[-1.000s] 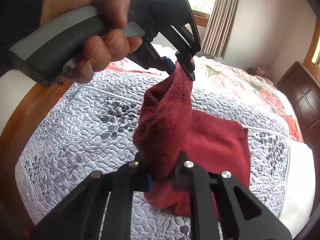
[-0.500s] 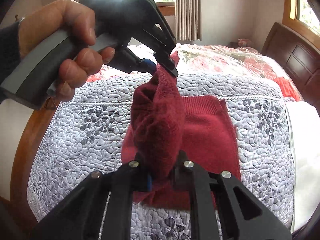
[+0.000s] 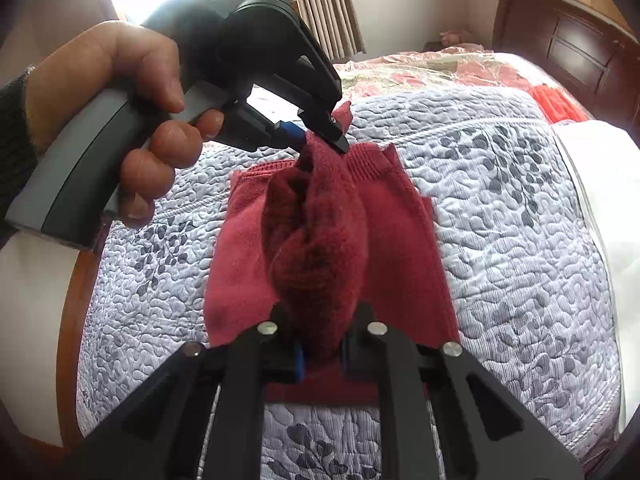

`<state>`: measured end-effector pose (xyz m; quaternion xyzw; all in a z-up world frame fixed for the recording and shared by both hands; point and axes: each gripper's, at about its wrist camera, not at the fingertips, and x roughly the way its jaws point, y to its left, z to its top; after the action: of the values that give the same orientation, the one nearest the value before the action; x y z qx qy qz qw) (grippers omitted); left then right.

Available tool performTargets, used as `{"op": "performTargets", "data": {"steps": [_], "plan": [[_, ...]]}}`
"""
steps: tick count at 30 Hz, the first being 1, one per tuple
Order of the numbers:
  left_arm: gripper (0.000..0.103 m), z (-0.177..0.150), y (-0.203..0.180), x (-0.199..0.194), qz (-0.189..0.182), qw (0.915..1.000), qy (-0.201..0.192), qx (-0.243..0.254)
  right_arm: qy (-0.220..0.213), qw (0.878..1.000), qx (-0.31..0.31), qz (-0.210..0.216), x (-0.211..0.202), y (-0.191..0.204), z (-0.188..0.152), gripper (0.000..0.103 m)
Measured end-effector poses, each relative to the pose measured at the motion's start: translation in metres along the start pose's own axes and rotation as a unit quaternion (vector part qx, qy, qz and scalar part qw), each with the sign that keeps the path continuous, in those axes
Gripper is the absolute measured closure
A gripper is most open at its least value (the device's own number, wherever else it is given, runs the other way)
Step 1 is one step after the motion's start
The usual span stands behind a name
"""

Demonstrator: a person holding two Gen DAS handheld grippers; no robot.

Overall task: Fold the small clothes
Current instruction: 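Open both tools and withdraw them from the folded sweater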

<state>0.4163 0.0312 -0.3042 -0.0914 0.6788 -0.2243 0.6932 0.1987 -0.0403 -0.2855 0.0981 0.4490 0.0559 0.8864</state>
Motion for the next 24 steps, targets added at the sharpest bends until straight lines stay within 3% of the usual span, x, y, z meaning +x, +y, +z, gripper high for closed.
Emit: {"op": "performTargets", "data": {"steps": [9, 10, 12, 15, 16, 17, 19, 22, 24], "plan": [[0.088, -0.004, -0.015, 0.047, 0.019, 0.9998, 0.011, -0.003, 0.036, 0.995, 0.076, 0.05, 0.025, -0.058, -0.024, 0.091], [0.086, -0.003, -0.016, 0.05, 0.018, 0.9998, 0.011, -0.002, 0.04, 0.994, 0.081, 0.057, 0.027, -0.062, -0.026, 0.091], [0.069, -0.005, -0.017, 0.049, -0.004, 1.0, 0.005, -0.004, 0.049, 0.99, 0.104, 0.076, 0.035, -0.075, -0.032, 0.089], [0.049, -0.011, -0.021, 0.026, -0.052, 0.9979, -0.038, 0.007, 0.068, 0.98, 0.152, 0.108, 0.045, -0.1, -0.043, 0.077], [0.046, -0.014, -0.02, 0.016, -0.063, 0.9965, -0.053, 0.012, 0.074, 0.975, 0.166, 0.124, 0.048, -0.109, -0.046, 0.072], [0.043, -0.018, -0.019, 0.007, -0.071, 0.9954, -0.063, 0.017, 0.08, 0.97, 0.179, 0.146, 0.05, -0.117, -0.049, 0.059], [0.042, -0.031, -0.01, -0.011, -0.08, 0.9937, -0.075, 0.023, 0.085, 0.966, 0.193, 0.153, 0.046, -0.132, -0.053, 0.046], [0.039, -0.062, 0.008, -0.033, -0.065, 0.993, -0.089, 0.043, 0.083, 0.967, 0.169, 0.171, 0.024, -0.146, -0.045, 0.046], [0.038, -0.09, 0.018, -0.041, -0.04, 0.9922, -0.097, 0.067, 0.082, 0.972, 0.119, 0.186, 0.006, -0.143, -0.03, 0.044]]}}
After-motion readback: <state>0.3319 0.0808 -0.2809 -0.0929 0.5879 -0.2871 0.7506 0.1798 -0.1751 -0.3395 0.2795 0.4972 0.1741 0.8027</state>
